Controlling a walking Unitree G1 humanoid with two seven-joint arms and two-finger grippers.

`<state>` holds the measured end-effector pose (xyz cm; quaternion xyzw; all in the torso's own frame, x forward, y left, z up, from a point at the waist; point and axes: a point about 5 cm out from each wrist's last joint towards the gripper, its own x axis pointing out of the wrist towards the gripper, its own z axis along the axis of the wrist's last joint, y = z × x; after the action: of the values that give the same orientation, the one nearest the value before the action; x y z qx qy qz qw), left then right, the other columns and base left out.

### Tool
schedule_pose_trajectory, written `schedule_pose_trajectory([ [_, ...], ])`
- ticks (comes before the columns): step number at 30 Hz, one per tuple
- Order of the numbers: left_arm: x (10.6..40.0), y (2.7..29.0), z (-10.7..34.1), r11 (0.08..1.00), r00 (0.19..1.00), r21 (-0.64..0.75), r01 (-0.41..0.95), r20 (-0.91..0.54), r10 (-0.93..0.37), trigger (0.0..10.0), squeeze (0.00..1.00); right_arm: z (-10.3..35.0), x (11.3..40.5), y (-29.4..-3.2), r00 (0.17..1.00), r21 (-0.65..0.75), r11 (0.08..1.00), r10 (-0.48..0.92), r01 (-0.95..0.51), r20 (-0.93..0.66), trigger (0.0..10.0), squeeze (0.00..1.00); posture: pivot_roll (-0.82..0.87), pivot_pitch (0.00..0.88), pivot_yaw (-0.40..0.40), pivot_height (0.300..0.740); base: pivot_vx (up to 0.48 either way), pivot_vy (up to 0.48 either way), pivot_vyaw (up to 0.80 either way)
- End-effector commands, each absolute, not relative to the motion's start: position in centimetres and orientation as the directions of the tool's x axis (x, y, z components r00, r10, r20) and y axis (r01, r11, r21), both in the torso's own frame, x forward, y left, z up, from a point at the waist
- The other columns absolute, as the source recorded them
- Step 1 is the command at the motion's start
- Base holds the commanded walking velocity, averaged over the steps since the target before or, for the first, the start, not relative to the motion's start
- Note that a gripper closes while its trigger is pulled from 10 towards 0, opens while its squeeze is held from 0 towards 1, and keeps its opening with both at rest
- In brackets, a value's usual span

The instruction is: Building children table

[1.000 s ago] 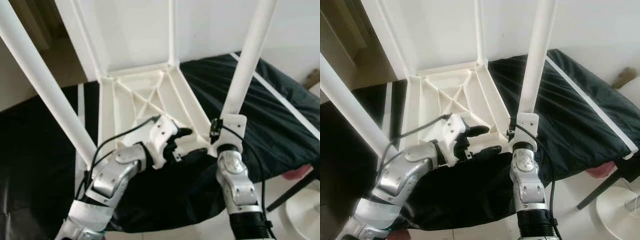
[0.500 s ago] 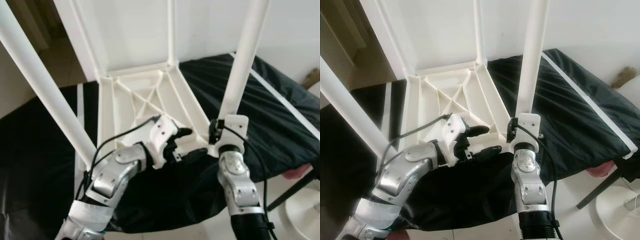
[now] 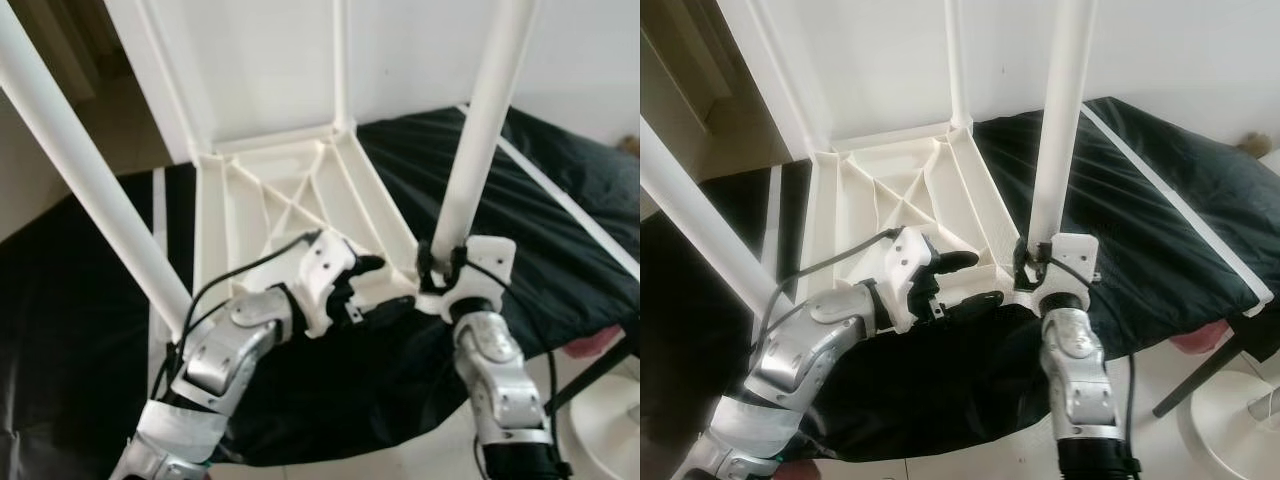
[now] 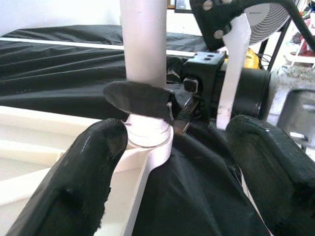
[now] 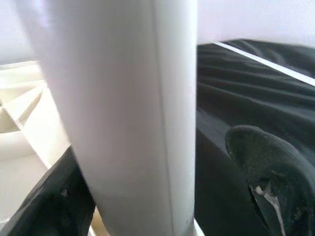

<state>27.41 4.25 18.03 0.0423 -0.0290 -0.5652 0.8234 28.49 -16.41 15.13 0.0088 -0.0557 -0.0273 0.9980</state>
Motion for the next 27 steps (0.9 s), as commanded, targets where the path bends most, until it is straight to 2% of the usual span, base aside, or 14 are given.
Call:
schedule_pose_trajectory([
  [1,27.3,4.2,18.1,0.306,0.309,0.108,0.946,-0.006,-0.951,10.0,0.00,15.0,28.3,-16.9,0.992,0.028,0.999,-0.027,0.024,0.120,10.0,1.00,-0.06,0.000,0.080,0.740,0.000,0.000,0.00],
  [3,27.3,4.2,18.2,0.306,0.309,0.108,0.946,-0.006,-0.951,10.0,0.00,15.1,28.4,-17.3,0.993,0.014,1.000,0.008,-0.010,0.122,10.0,1.00,-0.06,0.000,0.080,0.740,0.000,0.000,0.00],
  [4,27.3,4.1,18.2,0.306,0.308,0.108,0.946,-0.005,-0.951,10.0,0.00,15.1,28.7,-18.0,0.989,-0.021,0.996,0.089,-0.087,0.121,10.0,0.18,-0.06,0.000,0.080,0.740,0.000,0.000,0.00],
  [6,27.3,4.1,18.2,0.306,0.309,0.108,0.946,-0.005,-0.951,10.0,0.00,15.2,28.9,-18.3,0.982,-0.049,0.988,0.151,-0.146,0.113,10.0,0.18,-0.06,0.000,0.080,0.740,0.000,0.000,0.00],
  [7,27.3,4.1,18.2,0.306,0.308,0.109,0.946,-0.005,-0.951,10.0,0.00,15.2,29.2,-18.6,0.966,-0.079,0.970,0.237,-0.230,0.100,10.0,0.00,-0.06,0.000,0.083,0.740,0.000,0.000,0.00],
  [12,27.4,4.1,18.3,0.305,0.307,0.112,0.946,-0.003,-0.952,10.0,0.00,15.3,29.9,-18.9,0.914,-0.103,0.914,0.400,-0.392,0.068,10.0,0.00,-0.06,0.000,0.083,0.740,0.000,0.000,0.00],
  [14,27.4,4.1,18.3,0.305,0.307,0.112,0.946,-0.003,-0.952,10.0,0.00,15.3,29.9,-18.9,0.914,-0.103,0.914,0.400,-0.392,0.068,10.0,0.00,-0.06,0.000,0.083,0.740,0.000,0.000,0.00],
  [16,27.5,4.1,18.4,0.306,0.308,0.114,0.945,-0.003,-0.951,10.0,0.00,15.4,30.3,-18.7,0.870,-0.114,0.867,0.492,-0.486,0.038,10.0,0.00,-0.05,0.000,0.083,0.740,0.000,0.000,0.00],
  [22,27.5,4.2,18.5,0.308,0.311,0.118,0.944,-0.003,-0.950,10.0,0.00,15.5,31.1,-18.4,0.817,-0.158,0.806,0.577,-0.570,-0.006,10.0,0.00,-0.05,0.000,0.083,0.740,0.000,0.000,0.00],
  [23,27.5,4.3,18.5,0.310,0.312,0.119,0.943,-0.003,-0.950,10.0,0.00,15.6,31.5,-18.2,0.796,-0.169,0.782,0.606,-0.600,-0.020,9.6,0.00,-0.04,0.000,0.083,0.740,0.000,0.000,0.00],
  [24,27.6,4.3,18.6,0.313,0.315,0.121,0.942,-0.003,-0.949,10.0,0.00,15.7,32.3,-18.1,0.777,-0.185,0.760,0.629,-0.624,-0.037,5.1,0.00,-0.04,0.000,0.081,0.740,0.000,0.000,0.00],
  [25,27.6,4.3,18.6,0.313,0.315,0.121,0.942,-0.003,-0.949,10.0,0.00,15.7,32.3,-18.1,0.777,-0.185,0.760,0.629,-0.624,-0.037,5.1,0.00,-0.04,0.000,0.081,0.740,0.000,0.000,0.00],
  [26,27.6,4.3,18.6,0.314,0.317,0.122,0.941,-0.002,-0.948,10.0,0.00,15.6,32.5,-18.0,0.770,-0.195,0.750,0.636,-0.632,-0.048,0.0,0.00,-0.03,0.000,0.077,0.740,0.000,0.000,0.00],
  [27,27.6,4.3,18.6,0.314,0.317,0.122,0.941,-0.002,-0.948,10.0,0.00,15.6,32.5,-18.0,0.770,-0.195,0.750,0.636,-0.632,-0.048,0.0,0.00,-0.03,0.000,0.077,0.740,0.000,0.000,0.00],
])
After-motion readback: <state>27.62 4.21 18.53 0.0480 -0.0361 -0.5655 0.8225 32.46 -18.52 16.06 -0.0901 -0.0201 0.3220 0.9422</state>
